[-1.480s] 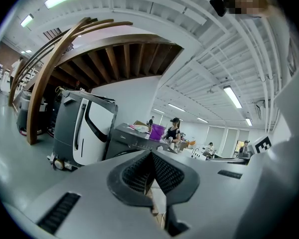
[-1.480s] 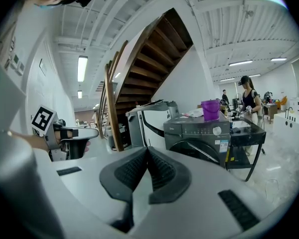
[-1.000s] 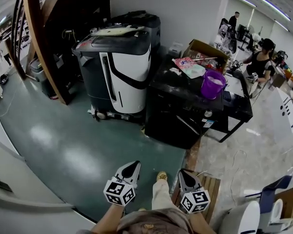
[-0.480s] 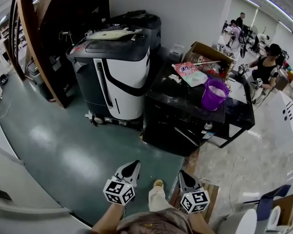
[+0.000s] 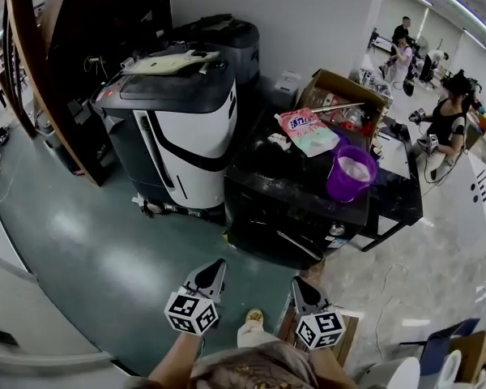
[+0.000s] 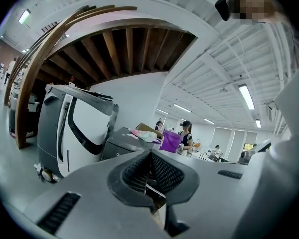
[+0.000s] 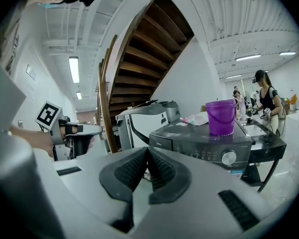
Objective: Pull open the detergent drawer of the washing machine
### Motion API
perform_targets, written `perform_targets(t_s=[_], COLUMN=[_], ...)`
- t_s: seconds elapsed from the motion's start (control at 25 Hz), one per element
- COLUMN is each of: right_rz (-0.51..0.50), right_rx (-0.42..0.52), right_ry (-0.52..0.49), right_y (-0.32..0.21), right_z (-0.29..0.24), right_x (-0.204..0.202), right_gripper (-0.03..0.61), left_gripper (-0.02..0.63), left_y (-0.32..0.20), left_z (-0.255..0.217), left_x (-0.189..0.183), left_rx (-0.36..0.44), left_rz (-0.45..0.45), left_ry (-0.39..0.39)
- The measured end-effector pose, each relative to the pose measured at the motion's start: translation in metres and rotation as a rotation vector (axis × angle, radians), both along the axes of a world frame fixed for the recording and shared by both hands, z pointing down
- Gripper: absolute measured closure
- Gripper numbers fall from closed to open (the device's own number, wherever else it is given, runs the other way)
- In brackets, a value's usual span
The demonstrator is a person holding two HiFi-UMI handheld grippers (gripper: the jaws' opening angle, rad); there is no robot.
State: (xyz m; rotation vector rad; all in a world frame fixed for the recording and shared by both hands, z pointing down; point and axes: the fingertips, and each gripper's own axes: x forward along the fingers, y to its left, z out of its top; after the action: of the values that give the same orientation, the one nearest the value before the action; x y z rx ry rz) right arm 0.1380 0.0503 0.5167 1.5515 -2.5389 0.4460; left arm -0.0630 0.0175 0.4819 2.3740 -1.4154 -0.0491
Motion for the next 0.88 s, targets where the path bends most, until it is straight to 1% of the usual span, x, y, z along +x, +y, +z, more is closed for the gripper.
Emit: perform_targets(t_s=[0.2,0.4,0.68,0.88], right_rz=[-0.013,-0.031,-0.045,-0.044], right_rx=[0.009,0.004,0.003,0.0], right_ry=[-0.016,-0.023,-0.028,-0.022], right_y=[-0.049,-0.086,-0.119,-0.134], right_z=[-0.002,0.003,0.004,0.004], right_x=[0.022,0.037,0.042,0.044], right_gripper=[0.574,0.574,0.574,0.574], left_gripper=[0.592,0.592,0.592,0.592], left_y=[-0.042,-0.076,-0.109,-0.132], left_z=[0.001,0.006,0.008,0.008], left_x=[0.024,0.047,0.047,0.048], left_rx=[-0.012,-0.02,-0.028,-0.027], left_rz=[0.006,0.037,-0.01,-0.012], left_ry=[0.002,-0.045,-0.055,-0.05])
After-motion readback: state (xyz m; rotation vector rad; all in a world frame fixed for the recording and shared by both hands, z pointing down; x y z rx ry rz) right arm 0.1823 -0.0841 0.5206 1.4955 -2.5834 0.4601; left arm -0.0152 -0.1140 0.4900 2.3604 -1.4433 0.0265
